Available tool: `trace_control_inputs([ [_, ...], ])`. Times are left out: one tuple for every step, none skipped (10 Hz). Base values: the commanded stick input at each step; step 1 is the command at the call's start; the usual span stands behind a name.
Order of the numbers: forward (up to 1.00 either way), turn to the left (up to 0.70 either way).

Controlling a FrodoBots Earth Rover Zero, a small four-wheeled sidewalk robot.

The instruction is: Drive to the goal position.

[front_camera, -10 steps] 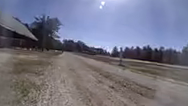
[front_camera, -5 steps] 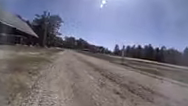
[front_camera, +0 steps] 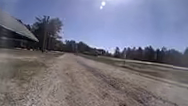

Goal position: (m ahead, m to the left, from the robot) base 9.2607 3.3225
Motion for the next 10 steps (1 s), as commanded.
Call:
trace_control_inputs([
  [0.70,0.00],
  [0.70,0.28],
  [0.70,0.10],
  [0.70,0.00],
  [0.70,0.00],
  [0.70,0.00],
  [0.70,0.00],
  [0.70,0.30],
  [0.70,0.14],
  [0.70,0.01],
])
